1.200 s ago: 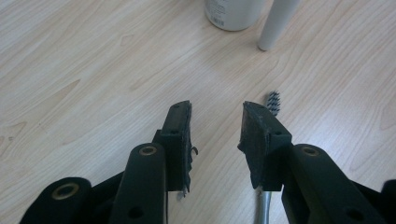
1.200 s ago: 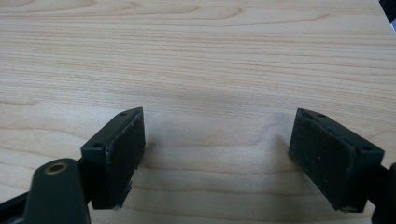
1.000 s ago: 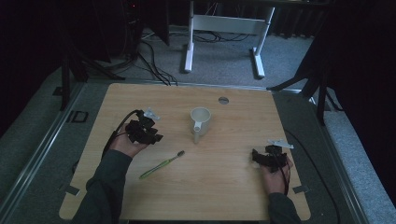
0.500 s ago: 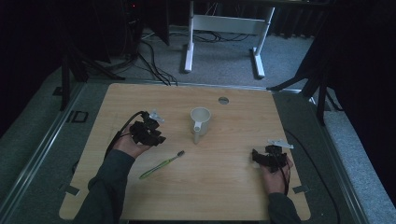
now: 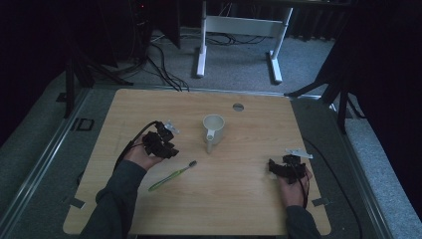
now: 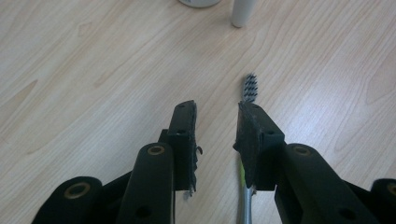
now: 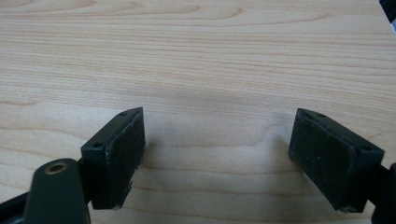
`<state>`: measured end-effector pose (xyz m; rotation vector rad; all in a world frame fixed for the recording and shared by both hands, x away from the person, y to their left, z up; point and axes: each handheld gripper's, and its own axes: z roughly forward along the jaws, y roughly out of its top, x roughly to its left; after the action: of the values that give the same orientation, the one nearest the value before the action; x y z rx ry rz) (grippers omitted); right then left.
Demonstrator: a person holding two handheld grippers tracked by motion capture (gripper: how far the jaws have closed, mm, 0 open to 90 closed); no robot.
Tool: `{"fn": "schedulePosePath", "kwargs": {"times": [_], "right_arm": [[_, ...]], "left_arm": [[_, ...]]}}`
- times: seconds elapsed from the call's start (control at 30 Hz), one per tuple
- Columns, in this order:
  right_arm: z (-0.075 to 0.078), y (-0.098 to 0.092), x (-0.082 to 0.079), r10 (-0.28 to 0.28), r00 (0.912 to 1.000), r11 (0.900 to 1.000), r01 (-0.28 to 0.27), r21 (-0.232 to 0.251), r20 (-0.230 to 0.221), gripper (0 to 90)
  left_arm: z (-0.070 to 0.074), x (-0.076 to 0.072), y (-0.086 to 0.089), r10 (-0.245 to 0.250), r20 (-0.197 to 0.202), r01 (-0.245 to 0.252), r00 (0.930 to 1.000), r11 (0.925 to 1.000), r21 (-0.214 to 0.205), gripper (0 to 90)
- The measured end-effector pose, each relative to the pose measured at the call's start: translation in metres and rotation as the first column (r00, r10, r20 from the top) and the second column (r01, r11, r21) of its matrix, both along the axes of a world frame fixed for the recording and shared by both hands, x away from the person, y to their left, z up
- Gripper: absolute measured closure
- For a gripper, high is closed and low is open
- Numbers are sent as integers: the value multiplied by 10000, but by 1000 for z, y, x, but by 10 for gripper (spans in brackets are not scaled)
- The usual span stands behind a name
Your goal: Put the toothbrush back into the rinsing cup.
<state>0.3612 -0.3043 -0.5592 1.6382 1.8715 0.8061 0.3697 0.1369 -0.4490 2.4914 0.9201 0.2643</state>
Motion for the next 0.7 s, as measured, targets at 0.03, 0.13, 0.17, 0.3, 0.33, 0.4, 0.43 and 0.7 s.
{"fn": "schedulePosePath", "kwargs": {"times": [0.03, 0.13, 0.17, 0.3, 0.33, 0.4, 0.43, 0.7], "right_arm": [[0, 0, 0, 6, 10000, 10000, -6, 0, 0, 181], [0, 0, 0, 12, 10000, 10000, -12, -3, 4, 181], [0, 0, 0, 11, 10000, 10000, -11, -4, 5, 181], [0, 0, 0, 9, 10000, 10000, -9, -2, 4, 180], [0, 0, 0, 4, 10000, 10000, -4, 4, 0, 181], [0, 0, 0, 7, 10000, 10000, -7, 1, 0, 181], [0, 0, 0, 7, 10000, 10000, -7, 1, 0, 181], [0, 0, 0, 18, 10000, 10000, -18, -14, 7, 181]], "left_arm": [[0, 0, 0, -4, -26, 4, 10000, 10000, 33, 681], [-2, 1, -2, -27, -140, 29, 9999, 9999, 118, 681], [-3, 1, -2, -48, -189, 51, 9998, 9998, 175, 680], [-5, 2, -4, -39, -351, 47, 9994, 9997, 237, 678], [-6, 2, -4, -68, -381, 78, 9993, 9996, 275, 676], [-6, 3, -5, -83, -428, 96, 9990, 9995, 293, 670], [-7, 3, -5, -99, -459, 114, 9989, 9994, 330, 670], [-12, 3, -10, -299, -786, 343, 9965, 9979, 557, 672]]}}
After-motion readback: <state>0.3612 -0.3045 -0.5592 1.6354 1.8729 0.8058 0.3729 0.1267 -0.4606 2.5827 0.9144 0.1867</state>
